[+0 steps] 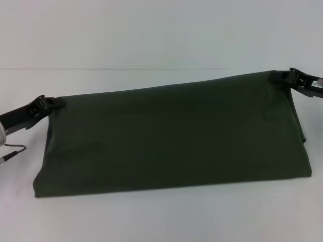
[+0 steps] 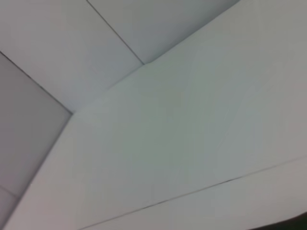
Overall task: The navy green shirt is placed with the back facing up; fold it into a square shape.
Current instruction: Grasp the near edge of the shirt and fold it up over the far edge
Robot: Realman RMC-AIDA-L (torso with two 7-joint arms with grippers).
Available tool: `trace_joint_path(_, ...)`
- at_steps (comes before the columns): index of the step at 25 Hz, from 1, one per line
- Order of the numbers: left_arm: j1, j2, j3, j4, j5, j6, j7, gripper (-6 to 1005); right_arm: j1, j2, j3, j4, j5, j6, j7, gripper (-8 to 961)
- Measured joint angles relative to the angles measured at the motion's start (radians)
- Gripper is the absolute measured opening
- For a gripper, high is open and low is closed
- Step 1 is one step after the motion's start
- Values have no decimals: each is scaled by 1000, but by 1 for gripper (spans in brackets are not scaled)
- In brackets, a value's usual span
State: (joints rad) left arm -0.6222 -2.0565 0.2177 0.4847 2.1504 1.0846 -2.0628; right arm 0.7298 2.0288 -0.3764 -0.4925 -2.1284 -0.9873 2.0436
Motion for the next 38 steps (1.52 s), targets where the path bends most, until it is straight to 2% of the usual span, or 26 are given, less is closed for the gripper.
trace_joint_path(5, -14, -25, 2, -4, -41, -69, 53, 38, 30, 41, -61, 1, 9, 146, -33, 47)
trace_joint_path(9, -28, -29, 5, -23, -60, -108, 86, 39, 46, 58, -107, 7, 10, 234, -39, 46)
trace_joint_path(17, -52, -49, 6, -34, -63, -169, 126, 56, 59, 62, -125, 33, 24, 280, -46, 75)
trace_joint_path(26, -57, -67, 6, -36, -89, -204, 164, 106, 55, 62, -126, 82, 138, 293, -168, 119)
trace_joint_path(35, -43, -99, 2, -42, -216, -288, 242, 156, 55, 62, -125, 83, 142, 317, -177, 162)
trace_joint_path(38, -41, -104, 4, -57, -249, -308, 276, 173, 55, 63, -126, 84, 159, 319, -178, 300)
